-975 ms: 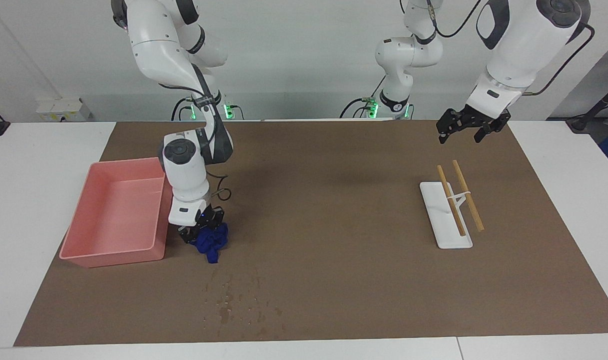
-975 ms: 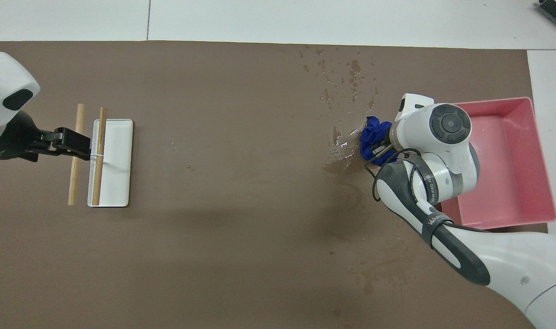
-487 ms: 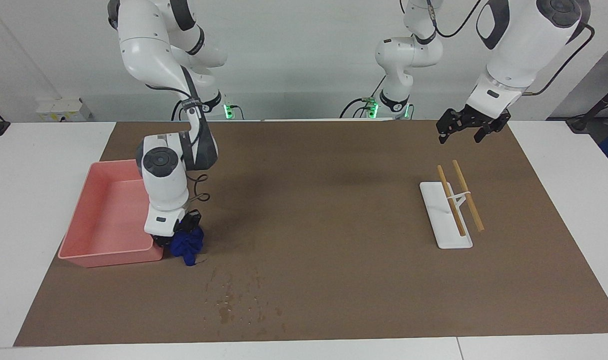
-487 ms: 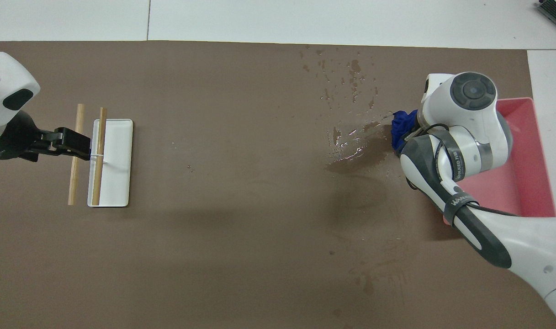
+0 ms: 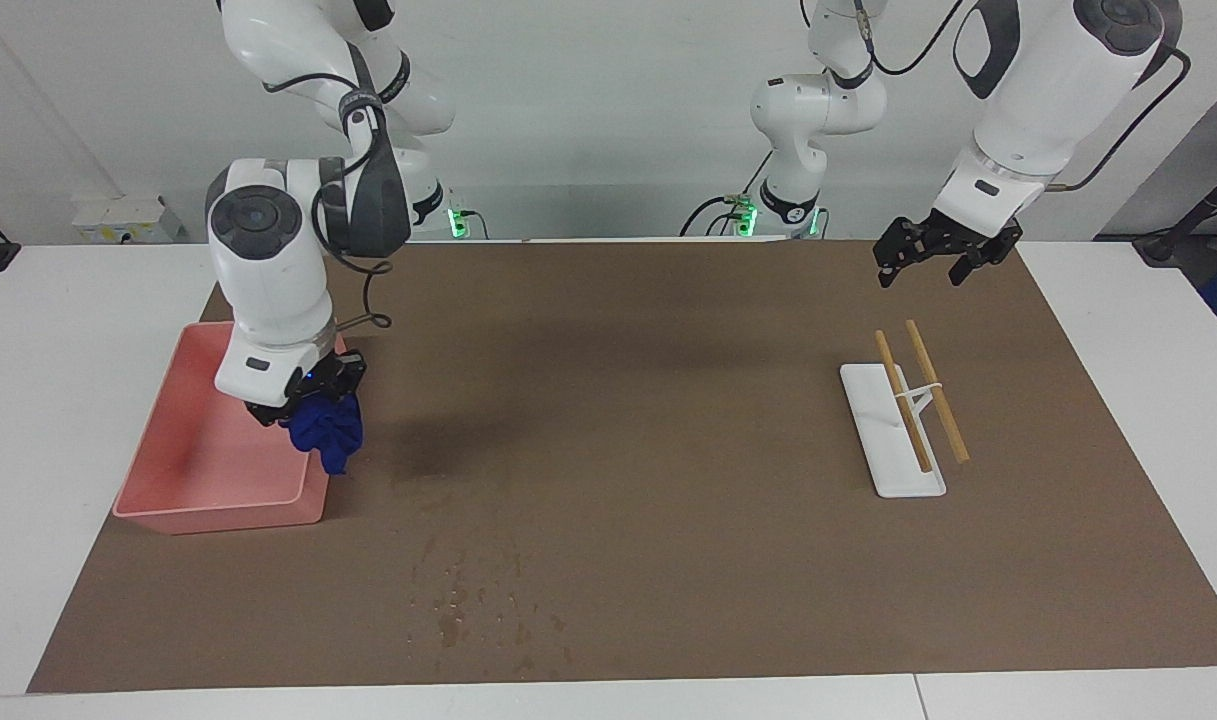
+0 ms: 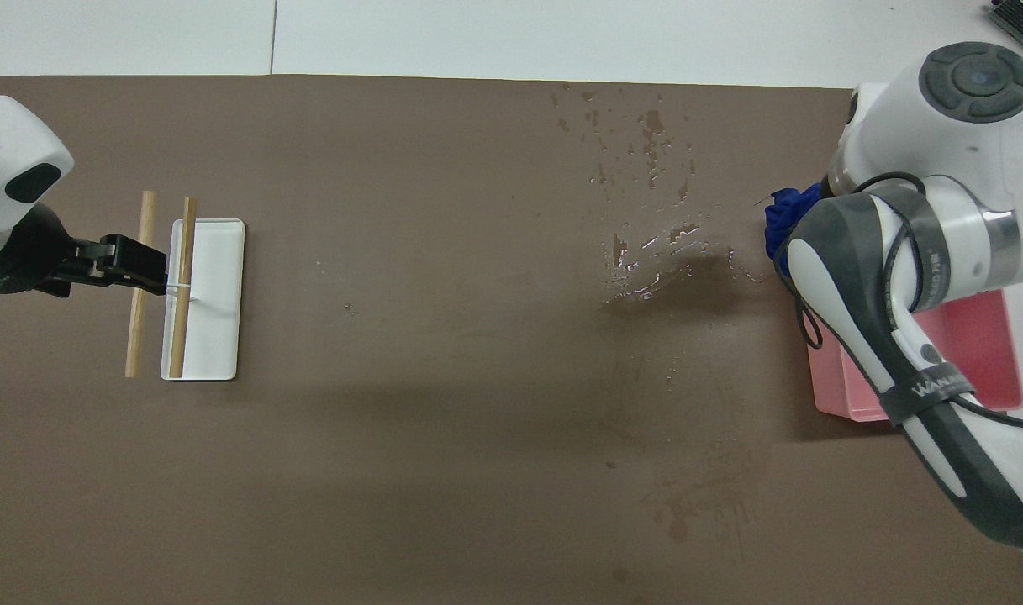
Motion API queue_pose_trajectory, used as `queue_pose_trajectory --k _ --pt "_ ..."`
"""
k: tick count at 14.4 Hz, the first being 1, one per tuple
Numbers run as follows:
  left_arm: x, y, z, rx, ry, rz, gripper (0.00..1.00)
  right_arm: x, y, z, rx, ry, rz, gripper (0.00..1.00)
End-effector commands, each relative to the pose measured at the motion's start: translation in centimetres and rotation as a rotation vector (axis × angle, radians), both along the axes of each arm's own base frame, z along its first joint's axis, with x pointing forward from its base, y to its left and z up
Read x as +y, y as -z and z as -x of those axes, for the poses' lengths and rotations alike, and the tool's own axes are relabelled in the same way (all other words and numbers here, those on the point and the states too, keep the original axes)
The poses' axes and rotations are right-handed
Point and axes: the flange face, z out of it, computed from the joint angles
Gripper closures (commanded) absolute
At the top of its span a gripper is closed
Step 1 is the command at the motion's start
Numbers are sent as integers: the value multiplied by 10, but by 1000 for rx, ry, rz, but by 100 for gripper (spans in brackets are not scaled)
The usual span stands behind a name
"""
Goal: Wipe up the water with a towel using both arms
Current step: 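Carry the towel into the pink bin and open the right gripper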
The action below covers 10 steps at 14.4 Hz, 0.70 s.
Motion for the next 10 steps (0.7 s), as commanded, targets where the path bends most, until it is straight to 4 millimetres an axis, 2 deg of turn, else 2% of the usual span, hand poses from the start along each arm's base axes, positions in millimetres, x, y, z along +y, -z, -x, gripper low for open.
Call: queue_pose_trajectory --k 1,3,4,6,9,10 --pt "2 0 5 -8 2 -14 0 -33 -38 16 12 -39 -12 100" --pt "2 0 5 -8 0 -14 0 -85 -45 19 27 -85 -15 100" --pt "2 0 5 -8 2 -14 0 -108 -41 21 33 -94 -18 100" --pt "2 0 5 -8 2 -14 0 -120 -33 27 37 -87 -16 100" --pt "2 0 5 -8 2 -14 0 -125 3 39 5 -93 -16 100" --pt "2 0 5 -8 2 -14 0 -123 6 42 -1 -100 -15 73"
